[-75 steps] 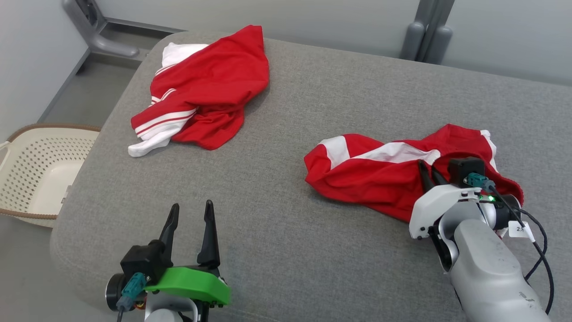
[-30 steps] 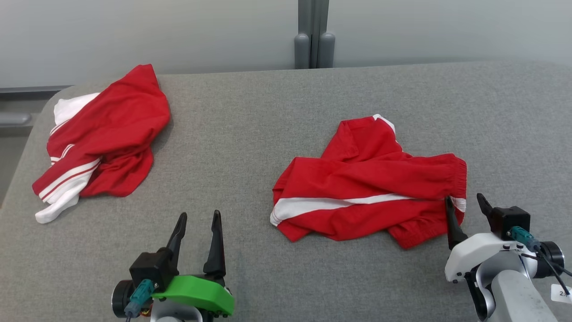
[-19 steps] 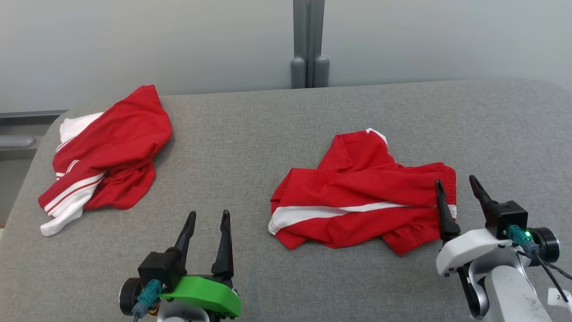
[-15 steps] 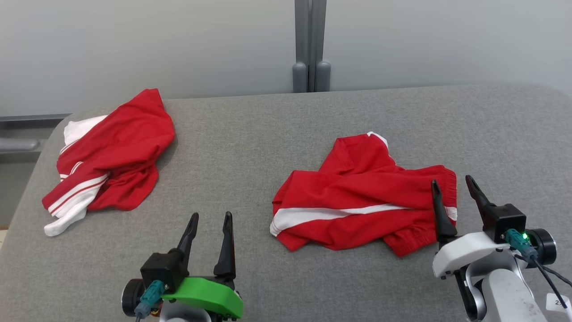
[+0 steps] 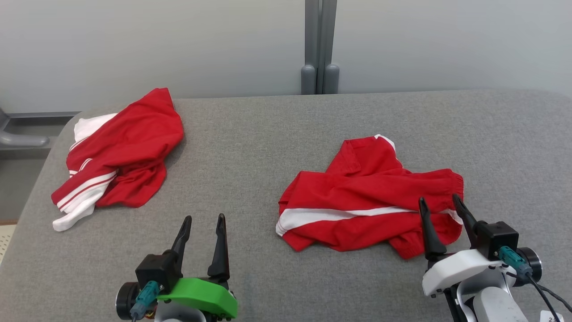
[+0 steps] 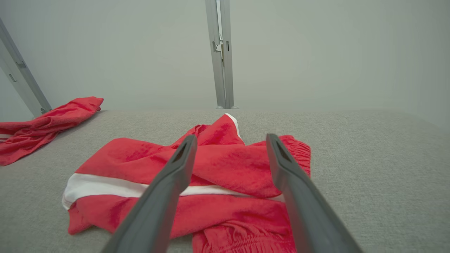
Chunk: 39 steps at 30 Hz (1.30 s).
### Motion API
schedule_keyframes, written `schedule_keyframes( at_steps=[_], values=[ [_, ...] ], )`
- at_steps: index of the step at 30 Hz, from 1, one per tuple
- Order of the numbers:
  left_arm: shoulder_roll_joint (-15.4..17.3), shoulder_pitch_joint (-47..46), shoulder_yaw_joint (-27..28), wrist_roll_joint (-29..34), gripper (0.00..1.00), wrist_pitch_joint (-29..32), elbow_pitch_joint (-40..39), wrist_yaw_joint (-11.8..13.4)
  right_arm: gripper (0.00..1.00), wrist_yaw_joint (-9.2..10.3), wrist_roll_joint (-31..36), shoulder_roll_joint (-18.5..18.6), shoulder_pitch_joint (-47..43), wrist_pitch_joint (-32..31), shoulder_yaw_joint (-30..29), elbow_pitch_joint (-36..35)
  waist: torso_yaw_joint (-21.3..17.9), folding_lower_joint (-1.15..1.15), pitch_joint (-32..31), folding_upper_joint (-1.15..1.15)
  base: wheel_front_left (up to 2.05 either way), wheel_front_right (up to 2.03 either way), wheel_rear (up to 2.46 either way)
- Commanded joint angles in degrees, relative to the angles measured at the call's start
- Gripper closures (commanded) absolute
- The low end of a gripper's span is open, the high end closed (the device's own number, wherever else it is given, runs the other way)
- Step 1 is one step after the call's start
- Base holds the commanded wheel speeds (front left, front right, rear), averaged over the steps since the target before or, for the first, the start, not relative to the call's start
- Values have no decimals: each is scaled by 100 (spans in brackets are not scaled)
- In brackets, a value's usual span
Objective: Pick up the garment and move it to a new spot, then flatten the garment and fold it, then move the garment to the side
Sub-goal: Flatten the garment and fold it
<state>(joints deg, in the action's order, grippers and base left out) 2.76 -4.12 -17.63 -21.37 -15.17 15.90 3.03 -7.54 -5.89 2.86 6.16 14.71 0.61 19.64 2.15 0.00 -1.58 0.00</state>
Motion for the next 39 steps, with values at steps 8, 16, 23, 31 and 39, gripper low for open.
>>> schedule_keyframes(
  at_steps=[8,16,23,31,39],
  values=[
    [23,40,50,24,0,3,16,-8,0,9,-21,7,37,38,52,100,-14,0,18,0,0,0,0],
    [22,0,-111,-127,0,3,275,-61,0,10,49,6,65,41,1,94,-85,0,91,0,0,0,0],
    [23,-569,-720,-584,0,238,1157,-230,0,10,122,6,140,44,-27,39,-288,0,338,0,0,0,0],
    [25,-1399,-1396,-1248,0,554,1953,-193,0,10,124,6,342,48,-23,8,-650,0,765,0,0,0,0],
    [26,-1881,-1709,-1657,0,283,2518,-122,0,10,150,7,473,53,-158,9,-878,0,1022,0,0,0,0]
  ],
)
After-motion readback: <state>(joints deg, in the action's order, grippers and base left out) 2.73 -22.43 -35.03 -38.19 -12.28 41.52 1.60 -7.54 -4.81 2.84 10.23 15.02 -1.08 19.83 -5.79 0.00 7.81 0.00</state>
